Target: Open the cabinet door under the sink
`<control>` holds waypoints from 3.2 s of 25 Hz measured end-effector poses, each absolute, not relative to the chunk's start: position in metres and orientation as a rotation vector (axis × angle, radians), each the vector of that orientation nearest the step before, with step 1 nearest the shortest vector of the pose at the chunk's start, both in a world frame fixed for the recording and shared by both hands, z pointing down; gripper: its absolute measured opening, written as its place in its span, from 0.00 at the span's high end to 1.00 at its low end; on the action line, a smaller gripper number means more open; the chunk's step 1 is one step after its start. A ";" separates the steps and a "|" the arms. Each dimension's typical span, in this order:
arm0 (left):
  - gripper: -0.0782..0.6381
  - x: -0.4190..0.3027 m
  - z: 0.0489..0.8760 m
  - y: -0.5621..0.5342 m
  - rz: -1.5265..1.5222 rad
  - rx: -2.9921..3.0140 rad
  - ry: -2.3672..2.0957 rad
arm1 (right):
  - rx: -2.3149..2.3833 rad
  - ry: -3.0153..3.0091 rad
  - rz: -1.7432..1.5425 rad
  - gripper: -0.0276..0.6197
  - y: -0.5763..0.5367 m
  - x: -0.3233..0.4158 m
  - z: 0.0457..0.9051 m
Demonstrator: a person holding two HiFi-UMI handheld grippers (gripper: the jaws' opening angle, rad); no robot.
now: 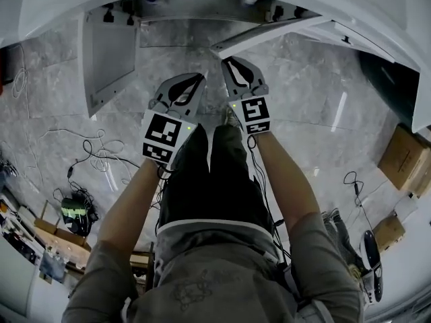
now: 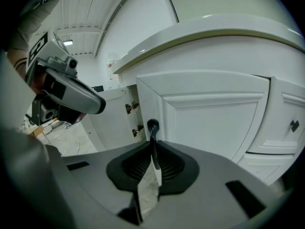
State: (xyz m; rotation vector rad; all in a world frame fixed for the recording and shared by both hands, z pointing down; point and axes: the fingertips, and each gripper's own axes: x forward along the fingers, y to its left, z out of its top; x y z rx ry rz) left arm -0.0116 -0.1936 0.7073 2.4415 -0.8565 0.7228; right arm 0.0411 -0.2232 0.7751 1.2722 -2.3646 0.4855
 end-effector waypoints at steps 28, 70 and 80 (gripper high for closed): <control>0.86 0.157 0.697 -0.100 0.937 2.643 -0.274 | 1.691 -2.024 0.666 0.88 -0.086 0.268 0.784; 0.86 0.060 0.354 -0.186 0.606 2.823 -0.925 | 1.656 -2.471 0.521 0.90 -0.168 0.181 0.347; 0.86 0.034 0.292 -0.171 0.516 2.948 -1.068 | 1.512 -2.630 0.342 0.90 -0.141 0.130 0.265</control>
